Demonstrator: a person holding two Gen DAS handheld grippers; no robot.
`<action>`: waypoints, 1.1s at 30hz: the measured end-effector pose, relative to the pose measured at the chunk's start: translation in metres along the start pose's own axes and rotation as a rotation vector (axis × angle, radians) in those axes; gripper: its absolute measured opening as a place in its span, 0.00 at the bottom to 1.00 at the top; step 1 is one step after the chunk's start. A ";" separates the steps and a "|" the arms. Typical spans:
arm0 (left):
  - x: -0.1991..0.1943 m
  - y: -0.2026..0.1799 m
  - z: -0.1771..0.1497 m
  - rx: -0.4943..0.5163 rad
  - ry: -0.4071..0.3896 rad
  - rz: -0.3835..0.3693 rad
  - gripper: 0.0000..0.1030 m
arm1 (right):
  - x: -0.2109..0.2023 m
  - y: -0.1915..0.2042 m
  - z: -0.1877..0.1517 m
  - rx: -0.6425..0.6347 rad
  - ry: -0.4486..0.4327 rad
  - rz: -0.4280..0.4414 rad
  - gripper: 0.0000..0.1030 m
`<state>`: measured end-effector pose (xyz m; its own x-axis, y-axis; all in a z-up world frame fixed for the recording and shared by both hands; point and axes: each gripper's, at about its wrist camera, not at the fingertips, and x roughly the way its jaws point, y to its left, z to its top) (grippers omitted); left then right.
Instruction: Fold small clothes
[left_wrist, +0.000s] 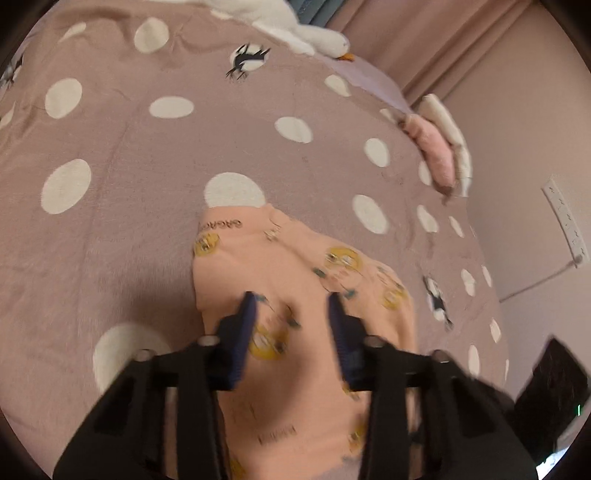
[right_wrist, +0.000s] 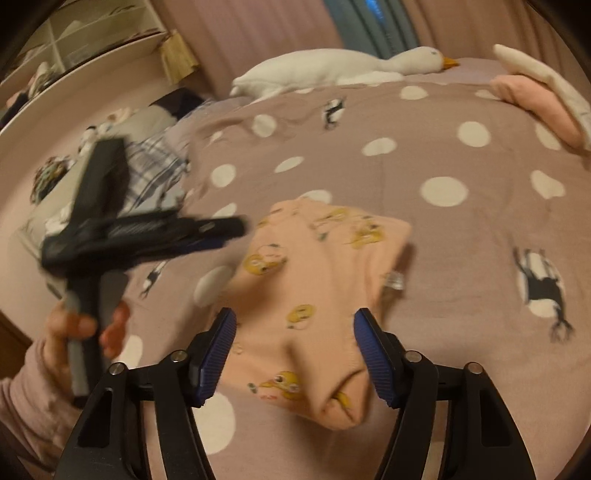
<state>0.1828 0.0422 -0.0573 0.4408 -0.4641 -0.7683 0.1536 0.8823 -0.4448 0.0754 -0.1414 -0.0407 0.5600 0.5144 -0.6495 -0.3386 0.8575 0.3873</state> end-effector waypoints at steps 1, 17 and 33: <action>0.004 0.002 0.002 -0.006 0.005 0.006 0.27 | 0.005 0.002 -0.001 -0.001 0.005 0.021 0.52; 0.063 0.033 0.039 -0.006 0.066 0.113 0.16 | 0.089 0.056 -0.039 -0.100 0.247 0.112 0.12; -0.017 0.000 -0.027 0.146 -0.014 0.002 0.21 | 0.013 -0.014 0.003 0.068 0.020 0.073 0.13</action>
<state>0.1515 0.0483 -0.0570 0.4535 -0.4624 -0.7620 0.2797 0.8855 -0.3709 0.0900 -0.1470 -0.0522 0.5203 0.5763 -0.6302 -0.3253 0.8161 0.4777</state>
